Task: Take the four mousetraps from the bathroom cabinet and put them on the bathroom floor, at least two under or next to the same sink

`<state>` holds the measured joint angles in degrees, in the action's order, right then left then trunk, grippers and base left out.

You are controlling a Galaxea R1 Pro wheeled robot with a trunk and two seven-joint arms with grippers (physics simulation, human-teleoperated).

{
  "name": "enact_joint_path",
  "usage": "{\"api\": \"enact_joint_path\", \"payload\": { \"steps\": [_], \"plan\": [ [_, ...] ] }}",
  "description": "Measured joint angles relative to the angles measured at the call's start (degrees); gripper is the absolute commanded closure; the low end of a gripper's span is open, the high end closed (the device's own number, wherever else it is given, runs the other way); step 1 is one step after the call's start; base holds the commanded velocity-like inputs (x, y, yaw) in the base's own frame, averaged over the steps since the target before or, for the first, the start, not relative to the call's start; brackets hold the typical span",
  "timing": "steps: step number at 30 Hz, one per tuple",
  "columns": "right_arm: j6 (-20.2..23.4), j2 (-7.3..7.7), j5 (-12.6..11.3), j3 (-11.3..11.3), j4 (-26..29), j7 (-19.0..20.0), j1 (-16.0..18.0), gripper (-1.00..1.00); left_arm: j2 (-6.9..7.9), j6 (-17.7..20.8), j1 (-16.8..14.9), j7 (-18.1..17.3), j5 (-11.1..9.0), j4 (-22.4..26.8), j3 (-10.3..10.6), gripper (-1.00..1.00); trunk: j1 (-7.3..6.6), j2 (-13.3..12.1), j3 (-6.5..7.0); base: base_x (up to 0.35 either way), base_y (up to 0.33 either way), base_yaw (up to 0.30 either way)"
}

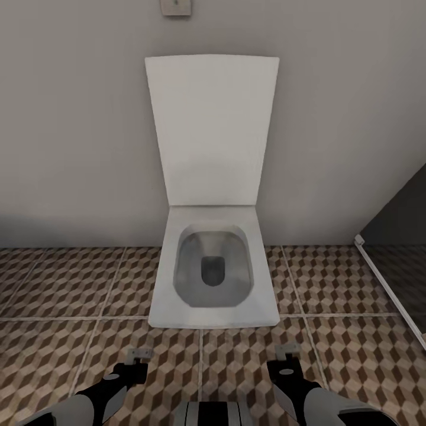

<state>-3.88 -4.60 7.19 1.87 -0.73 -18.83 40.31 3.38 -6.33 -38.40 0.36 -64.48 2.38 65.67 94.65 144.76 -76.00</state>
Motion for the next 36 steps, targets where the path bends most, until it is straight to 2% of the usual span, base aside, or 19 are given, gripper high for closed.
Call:
{"api": "enact_joint_path", "payload": {
  "steps": [5,21,30,36],
  "plan": [
    [-1.81,-0.03,-0.04,-0.03,0.09,-0.01,0.00,1.00,-0.09,-0.20,0.00,0.42,0.28,0.08,0.40,1.00,0.00,0.00,0.00,0.000,0.000,0.000],
    [-3.24,0.03,-0.11,-0.08,0.24,-0.05,0.00,1.00,-0.02,-0.33,-0.09,0.50,0.63,0.18,0.53,1.00,0.00,0.00,0.00,0.000,0.000,0.000],
    [-2.60,-0.42,-0.26,0.02,3.74,-0.02,0.00,1.00,-0.02,-0.49,-0.55,0.50,0.65,0.22,0.53,1.00,0.00,0.00,0.00,0.000,0.000,0.000],
    [-2.65,-0.56,-0.23,0.20,4.10,0.04,0.00,1.00,-0.08,-4.46,-0.67,0.49,0.68,0.18,0.56,1.00,0.00,0.00,0.00,0.000,0.000,0.000]
  ]
}}
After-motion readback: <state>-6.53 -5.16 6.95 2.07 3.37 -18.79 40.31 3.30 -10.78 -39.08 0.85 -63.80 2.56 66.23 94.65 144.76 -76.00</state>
